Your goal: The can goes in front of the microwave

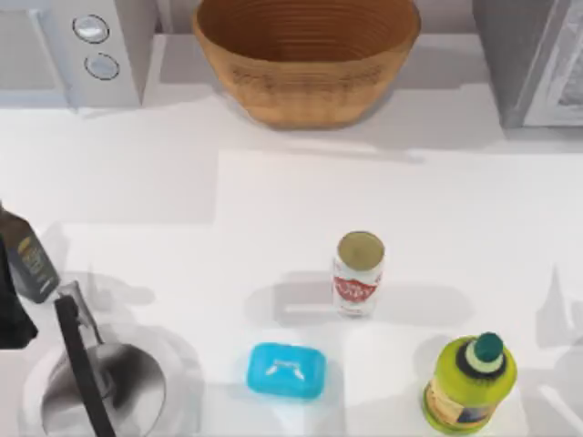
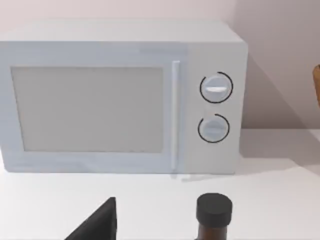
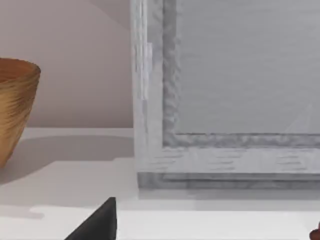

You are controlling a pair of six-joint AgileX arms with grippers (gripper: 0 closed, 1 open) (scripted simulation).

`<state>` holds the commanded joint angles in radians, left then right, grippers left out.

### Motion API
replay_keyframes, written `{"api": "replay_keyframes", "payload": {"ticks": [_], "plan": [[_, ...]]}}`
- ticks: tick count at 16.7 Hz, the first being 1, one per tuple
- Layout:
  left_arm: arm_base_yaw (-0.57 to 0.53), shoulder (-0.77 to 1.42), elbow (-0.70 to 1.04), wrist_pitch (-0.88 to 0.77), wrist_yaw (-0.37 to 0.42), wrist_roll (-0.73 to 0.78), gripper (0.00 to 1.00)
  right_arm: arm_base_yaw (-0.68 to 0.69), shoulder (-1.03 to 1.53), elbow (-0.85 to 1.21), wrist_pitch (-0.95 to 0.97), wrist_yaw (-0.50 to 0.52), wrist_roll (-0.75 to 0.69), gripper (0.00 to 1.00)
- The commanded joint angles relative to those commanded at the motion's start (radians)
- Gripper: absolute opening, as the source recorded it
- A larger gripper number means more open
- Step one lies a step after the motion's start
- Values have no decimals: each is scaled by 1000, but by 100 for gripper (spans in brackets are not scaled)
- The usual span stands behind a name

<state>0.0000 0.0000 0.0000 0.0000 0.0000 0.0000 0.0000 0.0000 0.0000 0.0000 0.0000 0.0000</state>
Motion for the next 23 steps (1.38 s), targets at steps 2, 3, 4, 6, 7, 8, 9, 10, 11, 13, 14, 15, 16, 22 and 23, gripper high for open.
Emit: {"api": "replay_keyframes", "payload": {"ticks": [2,3,4,6,7,8,9,10,11,13,14,15,16,22,23], "plan": [[0,0,0,0,0,0,100,0,0,0,0,0,0,100],[-4,5,9,-5,0,0,100,0,0,0,0,0,0,100],[-12,17,28,-15,1,-1,100,0,0,0,0,0,0,100],[-41,64,96,-51,2,-1,100,0,0,0,0,0,0,100],[-62,102,145,-79,3,-1,100,0,0,0,0,0,0,100],[-84,148,200,-112,3,-1,100,0,0,0,0,0,0,100],[-109,201,260,-149,3,-1,100,0,0,0,0,0,0,100],[-136,263,327,-190,4,-1,100,0,0,0,0,0,0,100],[-163,334,398,-236,4,-1,100,0,0,0,0,0,0,100],[-223,502,551,-340,5,-2,100,0,0,0,0,0,0,100],[-255,597,631,-397,6,-3,100,0,0,0,0,0,0,100],[-287,698,712,-458,8,-4,100,0,0,0,0,0,0,100],[-321,805,795,-523,10,-6,100,0,0,0,0,0,0,100],[-524,1477,1298,-923,31,-14,100,0,0,0,0,0,0,100],[-553,1581,1379,-983,33,-16,100,0,0,0,0,0,0,100]]}}
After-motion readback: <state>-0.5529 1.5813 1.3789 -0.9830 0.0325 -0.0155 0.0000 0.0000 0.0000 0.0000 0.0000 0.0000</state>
